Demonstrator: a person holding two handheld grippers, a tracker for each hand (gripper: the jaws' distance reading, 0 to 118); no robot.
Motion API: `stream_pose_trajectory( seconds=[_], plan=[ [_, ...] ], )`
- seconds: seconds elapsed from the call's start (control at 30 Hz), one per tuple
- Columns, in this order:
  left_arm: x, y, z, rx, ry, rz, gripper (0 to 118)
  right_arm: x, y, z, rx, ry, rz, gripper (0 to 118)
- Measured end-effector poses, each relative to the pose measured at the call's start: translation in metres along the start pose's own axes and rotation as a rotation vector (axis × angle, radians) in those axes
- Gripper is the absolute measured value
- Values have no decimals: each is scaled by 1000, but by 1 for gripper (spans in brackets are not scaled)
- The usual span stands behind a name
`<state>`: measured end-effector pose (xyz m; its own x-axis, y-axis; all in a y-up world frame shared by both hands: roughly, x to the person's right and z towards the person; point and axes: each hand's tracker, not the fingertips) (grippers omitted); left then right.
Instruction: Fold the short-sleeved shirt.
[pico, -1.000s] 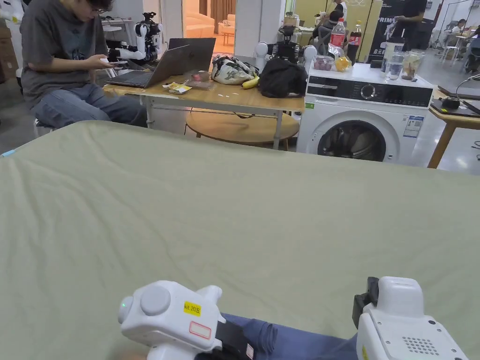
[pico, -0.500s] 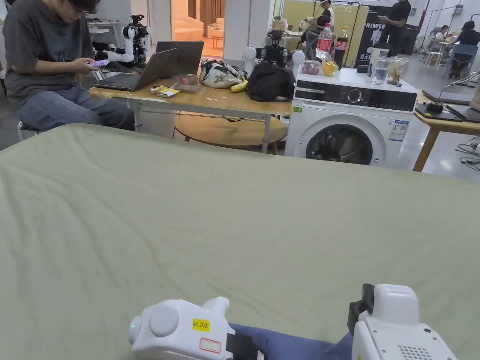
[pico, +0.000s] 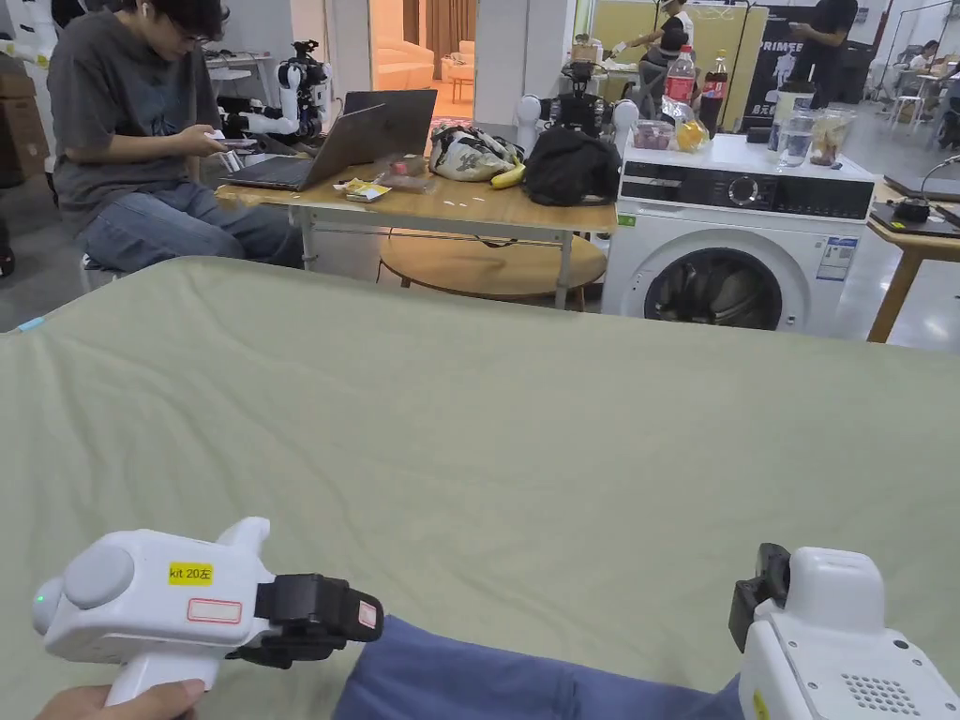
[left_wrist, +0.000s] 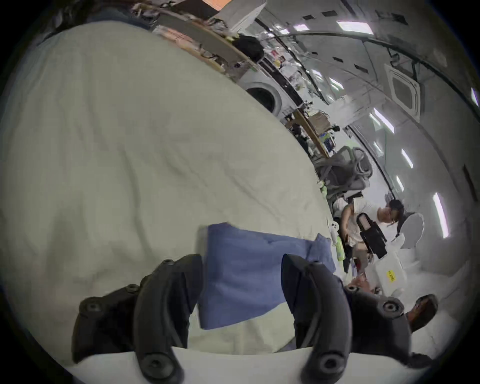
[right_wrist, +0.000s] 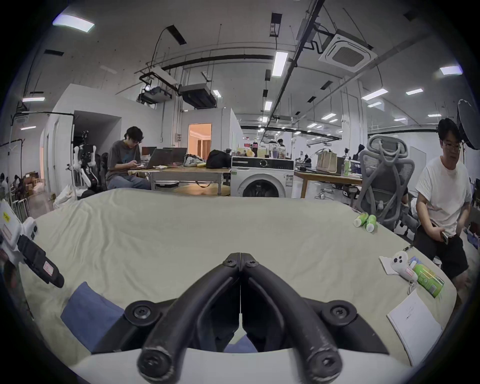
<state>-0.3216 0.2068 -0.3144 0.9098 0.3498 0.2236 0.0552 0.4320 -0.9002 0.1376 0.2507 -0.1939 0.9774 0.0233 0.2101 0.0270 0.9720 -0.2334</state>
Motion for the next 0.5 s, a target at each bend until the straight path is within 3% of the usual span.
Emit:
stream_pose_trajectory(
  seconds=[0.03,0.23,0.3,0.4,0.5],
  plan=[
    [10,-2,-14,61,-406,205,62,-2,0,0,-1,7,2,0],
    [-2,-24,-76,-65,-563,244,61,-10,-1,-1,-15,25,-6,0],
    [0,-31,-86,-7,-649,281,56,-10,0,0,-20,25,-6,0],
    [14,-37,-86,35,-689,351,18,-9,0,1,-21,20,0,0],
    [22,-40,-89,42,-586,337,15,-7,1,2,-22,14,5,0]
  ],
)
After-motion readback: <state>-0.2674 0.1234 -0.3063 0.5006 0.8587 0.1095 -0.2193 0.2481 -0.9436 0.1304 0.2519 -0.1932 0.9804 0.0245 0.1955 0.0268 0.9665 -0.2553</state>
